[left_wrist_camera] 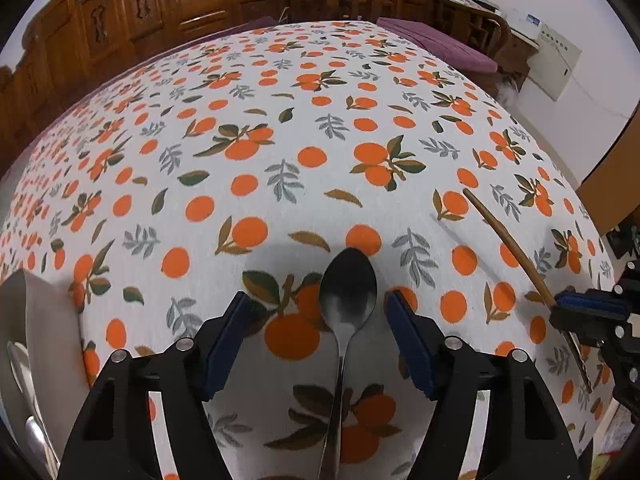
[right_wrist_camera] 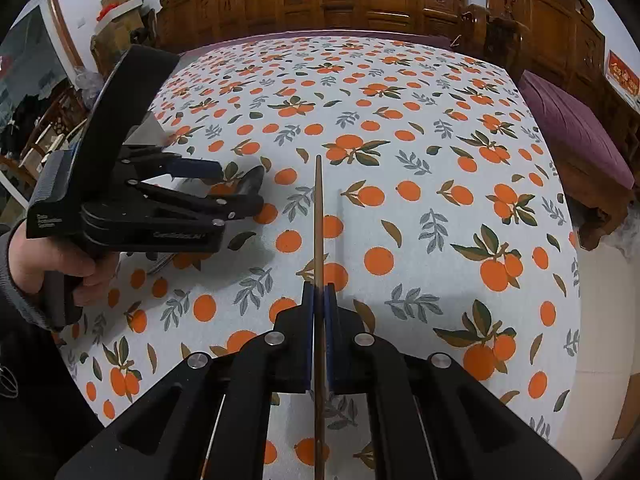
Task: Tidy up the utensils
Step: 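Grasp the wooden chopstick with the right tool while the left tool grasps the metal spoon, then carry the metal spoon over the tray and release it with the left tool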
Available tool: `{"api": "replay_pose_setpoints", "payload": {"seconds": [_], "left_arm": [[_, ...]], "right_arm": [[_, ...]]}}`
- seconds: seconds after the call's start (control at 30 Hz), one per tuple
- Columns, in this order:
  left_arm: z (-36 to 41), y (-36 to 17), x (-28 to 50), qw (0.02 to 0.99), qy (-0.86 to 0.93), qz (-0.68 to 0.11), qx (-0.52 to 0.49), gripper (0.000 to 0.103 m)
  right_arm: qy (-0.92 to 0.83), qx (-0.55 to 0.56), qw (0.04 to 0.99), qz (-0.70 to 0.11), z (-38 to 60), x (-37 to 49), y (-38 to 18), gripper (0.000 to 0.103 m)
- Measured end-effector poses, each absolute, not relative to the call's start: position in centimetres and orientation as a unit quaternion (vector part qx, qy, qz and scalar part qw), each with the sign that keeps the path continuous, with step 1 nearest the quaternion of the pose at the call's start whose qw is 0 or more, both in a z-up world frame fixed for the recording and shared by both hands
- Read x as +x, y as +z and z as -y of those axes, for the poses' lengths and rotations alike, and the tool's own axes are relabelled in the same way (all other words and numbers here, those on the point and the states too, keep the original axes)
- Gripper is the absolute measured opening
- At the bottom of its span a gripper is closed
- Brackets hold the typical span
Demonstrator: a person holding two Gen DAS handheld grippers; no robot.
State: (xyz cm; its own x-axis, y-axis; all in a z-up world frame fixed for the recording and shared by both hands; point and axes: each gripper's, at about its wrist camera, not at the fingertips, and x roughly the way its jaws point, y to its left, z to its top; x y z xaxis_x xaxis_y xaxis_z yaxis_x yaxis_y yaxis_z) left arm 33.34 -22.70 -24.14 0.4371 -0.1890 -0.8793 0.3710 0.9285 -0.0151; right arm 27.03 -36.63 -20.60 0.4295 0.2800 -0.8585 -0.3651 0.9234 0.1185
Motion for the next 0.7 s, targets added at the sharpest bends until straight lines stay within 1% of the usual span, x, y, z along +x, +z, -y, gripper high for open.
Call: {"api": "replay_pose_setpoints", "payload": {"seconds": [0.03, 0.07, 0.1, 0.13, 0.33, 0.7], "left_arm": [[23.0, -24.2, 33.3, 0.844, -0.167, -0.499, 0.098, 0.061], [23.2, -24.1, 33.3, 0.845, -0.178, -0.493, 0.105, 0.05], [23.4, -23.9, 33.2, 0.844, -0.185, -0.491, 0.108, 0.032], [23.5, -23.8, 33.2, 0.842, -0.19, -0.494, 0.108, 0.027], [22.0, -22.8, 31.9, 0.842, -0.195, -0.495, 0.091, 0.027], [15.9, -17.5, 27.8, 0.869, -0.188, -0.455, 0.047, 0.026]], "right_arm": [[0.191, -0.041, 0.844, -0.499, 36.7, 27.0, -20.6, 0.006], [0.191, -0.04, 0.844, -0.5, 36.7, 26.9, -20.7, 0.006], [0.191, -0.04, 0.844, -0.5, 36.6, 26.9, -20.7, 0.006], [0.19, -0.04, 0.844, -0.5, 36.6, 26.9, -20.7, 0.006], [0.196, -0.04, 0.847, -0.493, 35.1, 26.5, -20.0, 0.006], [0.2, -0.046, 0.861, -0.466, 31.1, 25.6, -17.0, 0.006]]}}
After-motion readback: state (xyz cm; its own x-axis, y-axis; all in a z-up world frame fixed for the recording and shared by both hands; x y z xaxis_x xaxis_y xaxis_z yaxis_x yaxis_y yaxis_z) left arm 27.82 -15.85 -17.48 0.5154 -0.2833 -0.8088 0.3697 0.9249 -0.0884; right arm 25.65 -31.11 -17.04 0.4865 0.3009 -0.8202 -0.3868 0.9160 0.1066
